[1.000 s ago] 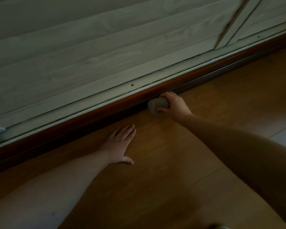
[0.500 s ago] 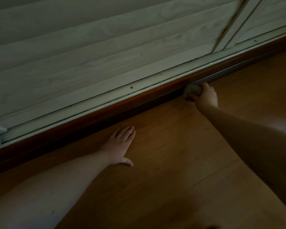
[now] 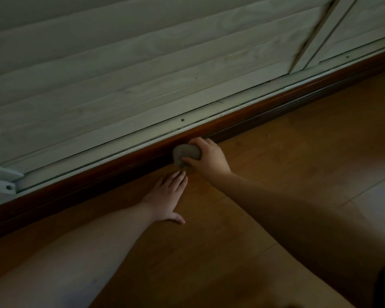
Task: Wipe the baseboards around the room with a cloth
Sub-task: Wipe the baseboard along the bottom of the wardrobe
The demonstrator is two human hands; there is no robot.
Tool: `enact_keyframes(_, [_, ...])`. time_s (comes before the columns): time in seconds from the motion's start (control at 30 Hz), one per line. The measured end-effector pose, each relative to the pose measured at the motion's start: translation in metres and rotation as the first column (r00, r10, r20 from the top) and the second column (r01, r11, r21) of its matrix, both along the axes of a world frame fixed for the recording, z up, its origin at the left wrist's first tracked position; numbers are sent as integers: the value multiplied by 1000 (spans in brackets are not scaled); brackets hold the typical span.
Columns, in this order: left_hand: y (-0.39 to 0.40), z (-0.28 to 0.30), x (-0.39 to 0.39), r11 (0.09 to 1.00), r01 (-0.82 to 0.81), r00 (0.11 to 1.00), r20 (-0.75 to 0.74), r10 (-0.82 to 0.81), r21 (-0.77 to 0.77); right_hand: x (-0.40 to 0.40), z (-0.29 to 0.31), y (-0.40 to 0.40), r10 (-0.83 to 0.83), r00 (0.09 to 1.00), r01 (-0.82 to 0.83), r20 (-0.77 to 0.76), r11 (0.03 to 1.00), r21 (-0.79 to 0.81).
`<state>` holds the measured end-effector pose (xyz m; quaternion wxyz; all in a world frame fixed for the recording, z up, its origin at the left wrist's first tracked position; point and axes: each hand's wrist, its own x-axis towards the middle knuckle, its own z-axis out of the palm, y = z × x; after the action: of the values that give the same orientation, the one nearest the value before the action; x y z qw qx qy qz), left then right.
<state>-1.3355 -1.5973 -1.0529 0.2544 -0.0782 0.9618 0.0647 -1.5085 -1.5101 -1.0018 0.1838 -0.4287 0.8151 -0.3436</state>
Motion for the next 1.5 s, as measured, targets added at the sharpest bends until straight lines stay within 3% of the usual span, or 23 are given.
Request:
enact_keyframes(0.4, [-3, -8, 0, 1000, -7, 1000, -3, 7, 8, -112, 30, 29, -230, 971, 220, 70, 967, 128])
enact_keyframes(0.7, [1, -3, -3, 1000, -7, 998, 58, 8, -8, -188, 34, 65, -498, 866, 489, 44, 862, 136])
enact_keyframes(1.03, [7, 12, -8, 1000, 8, 991, 134, -5, -18, -172, 24, 69, -528, 847, 521, 57, 847, 104])
enact_keyframes(1.27, [13, 5, -14, 991, 11, 998, 69, -2, -130, -135, 13, 109, -464, 885, 455, 42, 879, 142])
enact_keyframes(1.5, [22, 20, -68, 994, 62, 992, -108, -72, -87, -130, 1, 142, -533, 842, 525, 84, 845, 104])
